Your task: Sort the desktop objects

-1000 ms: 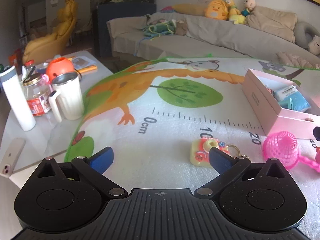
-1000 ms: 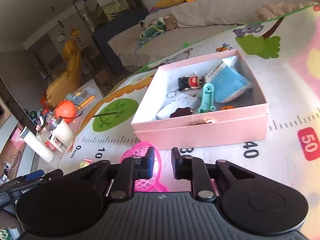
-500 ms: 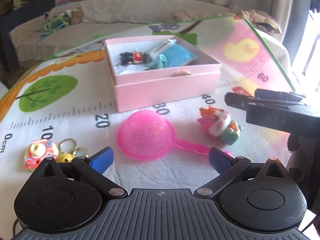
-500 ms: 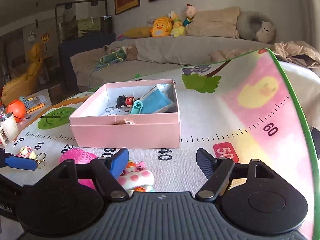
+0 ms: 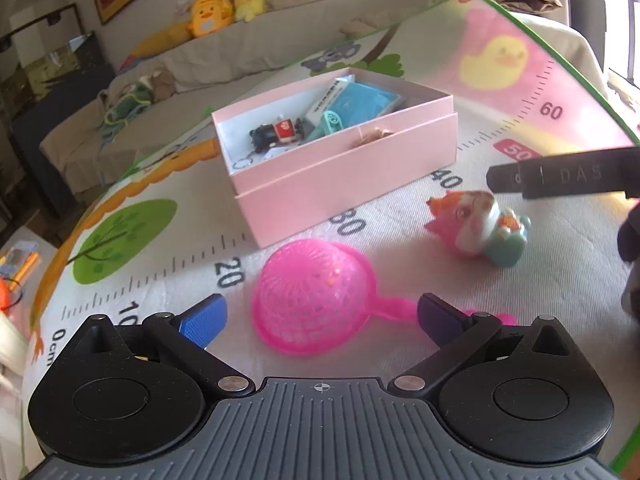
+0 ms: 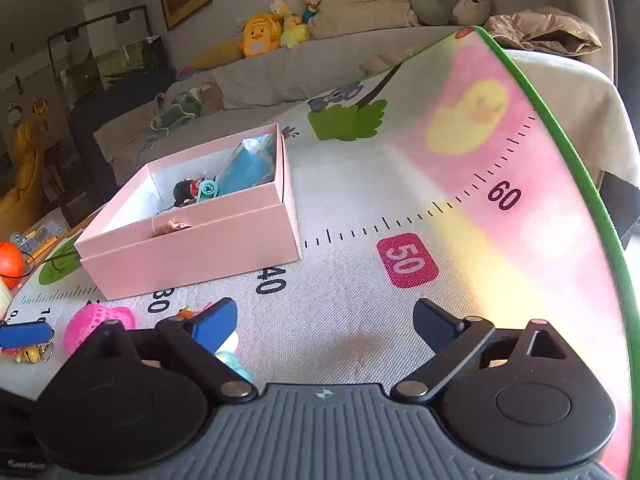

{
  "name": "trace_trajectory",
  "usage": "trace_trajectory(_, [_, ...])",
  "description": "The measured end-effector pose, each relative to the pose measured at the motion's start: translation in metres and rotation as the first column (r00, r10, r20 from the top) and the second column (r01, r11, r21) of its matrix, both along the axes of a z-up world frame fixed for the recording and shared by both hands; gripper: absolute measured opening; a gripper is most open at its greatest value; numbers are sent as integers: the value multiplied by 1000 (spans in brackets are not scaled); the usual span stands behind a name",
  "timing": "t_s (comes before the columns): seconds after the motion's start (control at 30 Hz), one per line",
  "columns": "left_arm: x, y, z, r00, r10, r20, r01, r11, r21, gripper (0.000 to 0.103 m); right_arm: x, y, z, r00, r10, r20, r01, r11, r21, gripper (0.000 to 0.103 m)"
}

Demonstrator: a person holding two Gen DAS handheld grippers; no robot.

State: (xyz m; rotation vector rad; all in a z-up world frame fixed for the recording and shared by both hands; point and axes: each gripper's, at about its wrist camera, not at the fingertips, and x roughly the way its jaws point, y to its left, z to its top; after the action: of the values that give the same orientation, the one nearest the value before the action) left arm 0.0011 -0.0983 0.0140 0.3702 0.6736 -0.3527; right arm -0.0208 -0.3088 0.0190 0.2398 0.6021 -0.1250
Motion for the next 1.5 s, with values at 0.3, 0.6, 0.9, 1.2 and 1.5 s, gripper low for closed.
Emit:
trace_trajectory(0.3, [10,82,6,981,195,-10,-194,978,74,103,-1,7,0,1000,17,14,-16,999,-28,103])
trace_trajectory(0.6, [11,74,12,971,221,-86,-227,971,-69,103,-27,40,17,969,246,10,-245,966,-80,43])
trace_trajectory(0.9, [-3,121,18,938,330,-104,-343,924,-169,103,-19,104,5,887,435,-155,-451,889,-84,55])
trace_trajectory(1.2, [-5,140,23,929,353,-111,-369,902,-222,103,-53,145,22,739,674,-20,-674,739,15,62])
trace_trajectory(1.5, [1,57,14,997,57,-50,-65,983,-169,103,-44,74,33,934,357,10,-352,926,-139,73])
